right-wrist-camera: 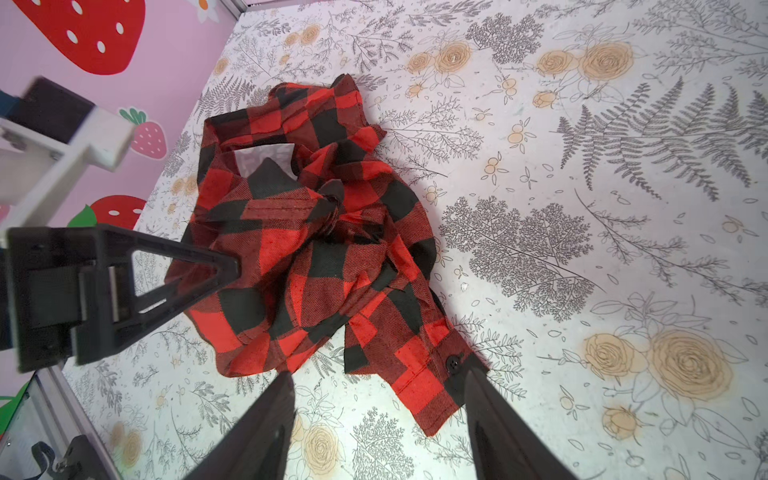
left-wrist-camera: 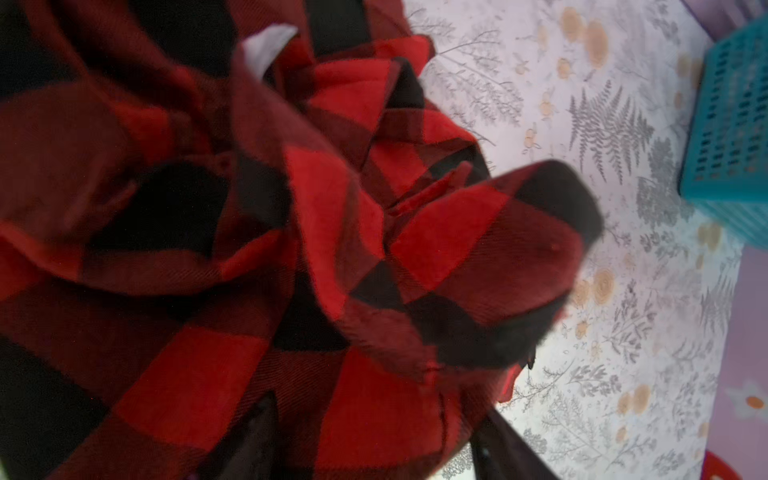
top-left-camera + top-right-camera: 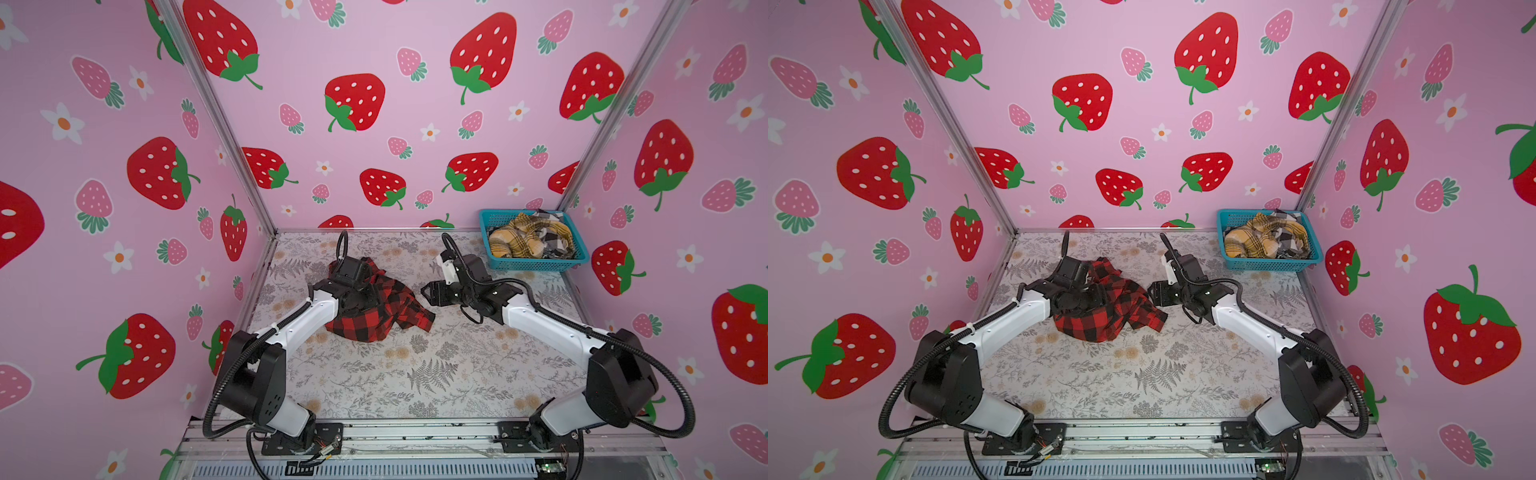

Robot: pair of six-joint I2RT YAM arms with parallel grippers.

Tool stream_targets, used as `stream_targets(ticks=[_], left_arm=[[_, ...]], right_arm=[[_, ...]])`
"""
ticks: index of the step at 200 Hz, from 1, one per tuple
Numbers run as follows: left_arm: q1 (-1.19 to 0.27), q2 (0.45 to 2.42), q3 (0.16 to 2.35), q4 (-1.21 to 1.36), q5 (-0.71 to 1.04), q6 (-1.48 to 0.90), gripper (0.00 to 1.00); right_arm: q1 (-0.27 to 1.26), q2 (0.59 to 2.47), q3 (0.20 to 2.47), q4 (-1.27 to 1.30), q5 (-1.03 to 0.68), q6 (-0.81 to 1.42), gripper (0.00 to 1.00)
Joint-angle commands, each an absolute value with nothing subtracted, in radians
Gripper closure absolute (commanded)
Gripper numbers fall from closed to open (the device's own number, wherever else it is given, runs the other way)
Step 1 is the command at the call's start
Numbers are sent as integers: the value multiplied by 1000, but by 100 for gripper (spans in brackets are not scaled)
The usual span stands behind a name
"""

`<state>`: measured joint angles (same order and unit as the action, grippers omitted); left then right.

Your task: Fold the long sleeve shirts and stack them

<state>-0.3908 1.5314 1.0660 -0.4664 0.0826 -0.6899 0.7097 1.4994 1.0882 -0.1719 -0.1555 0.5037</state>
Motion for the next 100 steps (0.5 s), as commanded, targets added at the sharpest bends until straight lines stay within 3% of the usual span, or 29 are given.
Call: stream_targets(ticks=[1,17,64,100], left_arm=[[-392,1539,1075,-486,47,-667,71],[-389,1557,1133,-511,31,-636,100],[-331,1447,1397,-612,-96,-486,100],[-322,1328,1615,-512,72,-247,100]], right_arm=[[713,1452,1074,-190,-137,498,34],[713,1432,1064,-189,-145,504,34],[713,1348,1094,-233,-119,461,34],[744,1297,1169,-155,-309,394,32]])
